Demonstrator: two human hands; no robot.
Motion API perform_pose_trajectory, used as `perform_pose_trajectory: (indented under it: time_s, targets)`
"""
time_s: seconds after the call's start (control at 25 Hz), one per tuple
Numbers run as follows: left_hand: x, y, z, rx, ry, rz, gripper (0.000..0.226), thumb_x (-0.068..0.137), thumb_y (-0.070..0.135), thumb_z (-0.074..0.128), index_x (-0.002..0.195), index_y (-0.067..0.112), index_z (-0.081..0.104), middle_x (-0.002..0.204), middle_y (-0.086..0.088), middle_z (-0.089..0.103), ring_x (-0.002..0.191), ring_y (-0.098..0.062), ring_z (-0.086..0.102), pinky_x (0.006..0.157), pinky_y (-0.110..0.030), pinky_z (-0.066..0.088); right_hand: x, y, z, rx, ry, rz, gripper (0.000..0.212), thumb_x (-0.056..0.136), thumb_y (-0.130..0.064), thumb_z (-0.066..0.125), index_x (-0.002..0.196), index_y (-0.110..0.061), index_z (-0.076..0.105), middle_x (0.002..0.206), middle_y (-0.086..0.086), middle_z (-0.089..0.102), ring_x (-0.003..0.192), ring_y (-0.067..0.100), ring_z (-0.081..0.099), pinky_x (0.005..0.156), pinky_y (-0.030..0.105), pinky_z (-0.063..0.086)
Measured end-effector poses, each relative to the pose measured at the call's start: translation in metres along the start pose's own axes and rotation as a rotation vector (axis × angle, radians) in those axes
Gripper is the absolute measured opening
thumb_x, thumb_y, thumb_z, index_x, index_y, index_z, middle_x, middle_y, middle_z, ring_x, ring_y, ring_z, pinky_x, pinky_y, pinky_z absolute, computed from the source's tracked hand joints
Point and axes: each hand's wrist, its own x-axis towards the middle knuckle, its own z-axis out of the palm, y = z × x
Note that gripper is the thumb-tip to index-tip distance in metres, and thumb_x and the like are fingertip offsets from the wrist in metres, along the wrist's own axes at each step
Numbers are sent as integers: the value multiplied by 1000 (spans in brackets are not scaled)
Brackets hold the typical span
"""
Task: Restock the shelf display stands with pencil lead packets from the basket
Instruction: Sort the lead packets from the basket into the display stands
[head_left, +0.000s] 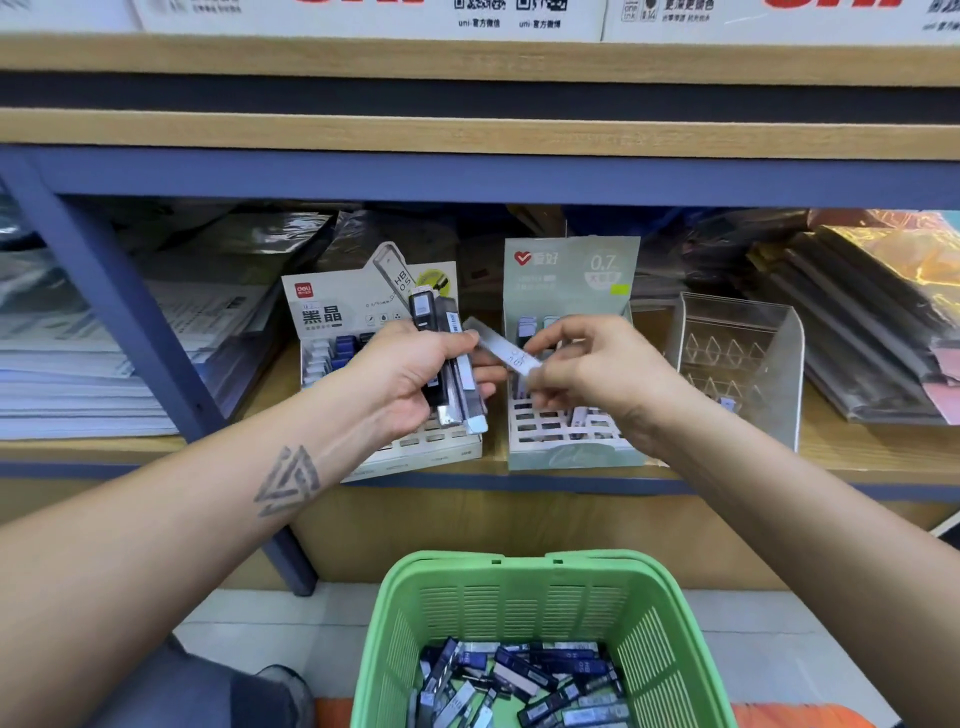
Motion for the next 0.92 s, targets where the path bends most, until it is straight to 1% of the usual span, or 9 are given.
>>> perform_pose_trajectory:
  time_s: [0.08,0.16,0.28,0.36,0.44,0.56,0.68,0.76,0.92]
  targets:
    - [-2,5,-12,-20,53,-19,18,97,5,60,110,-8,62,84,-24,74,70,-29,75,63,-40,63,6,-4,1,-85,120,-102,20,90,5,63,97,-12,73,71,6,70,58,11,65,58,22,54]
    - [-4,12,-26,-47,93,-33,11,95,7,63,100,-3,64,71,-18,72,58,-23,72,56,-35,62,12,-7,6,-231,171,-212,24,95,-4,61,100,-22,76,81,-1,72,66,5,67,63,19,55]
    - [-8,26,-45,-59,120,-70,11,94,13,67,88,4,65,62,-10,68,49,-17,66,48,-27,57,22,-8,24,-372,158,-338,20,94,-9,67,108,-22,72,90,-5,69,81,12,69,75,26,56]
    - [-10,34,-60,-72,146,-102,13,94,16,67,86,6,64,61,-8,66,46,-15,64,46,-25,55,30,-6,42,-381,117,-380,17,89,-11,73,100,-23,70,87,-8,69,82,12,67,75,25,54]
    - [-13,40,-75,-84,171,-114,12,96,17,65,90,6,64,62,-10,68,46,-17,65,47,-28,57,38,-3,61,-406,71,-416,15,88,-12,76,93,-25,71,84,-10,70,80,6,66,74,19,51]
    - [-19,48,-96,-86,168,-102,10,100,11,55,103,4,61,67,-18,71,51,-23,69,55,-34,60,43,-5,83,-441,13,-444,11,88,-13,76,96,-21,76,86,-8,72,81,4,66,75,15,50]
    - [-24,52,-116,-105,172,-84,16,100,4,48,109,-1,60,74,-23,71,58,-27,72,59,-40,62,44,-14,99,-463,-69,-445,13,88,-13,77,94,-24,76,85,-10,71,80,1,65,73,13,47]
    - [-28,53,-129,-100,166,-92,21,101,3,46,115,-5,59,83,-24,73,64,-28,73,63,-42,63,41,-23,112,-451,-112,-468,16,86,-11,79,91,-25,73,84,-9,71,79,2,65,72,13,49]
    - [-36,55,-153,-76,209,-117,14,102,2,46,105,-8,56,78,-23,73,61,-28,74,58,-46,61,37,-33,142,-407,-94,-548,13,87,-12,78,90,-23,72,85,-8,71,80,3,66,74,13,52]
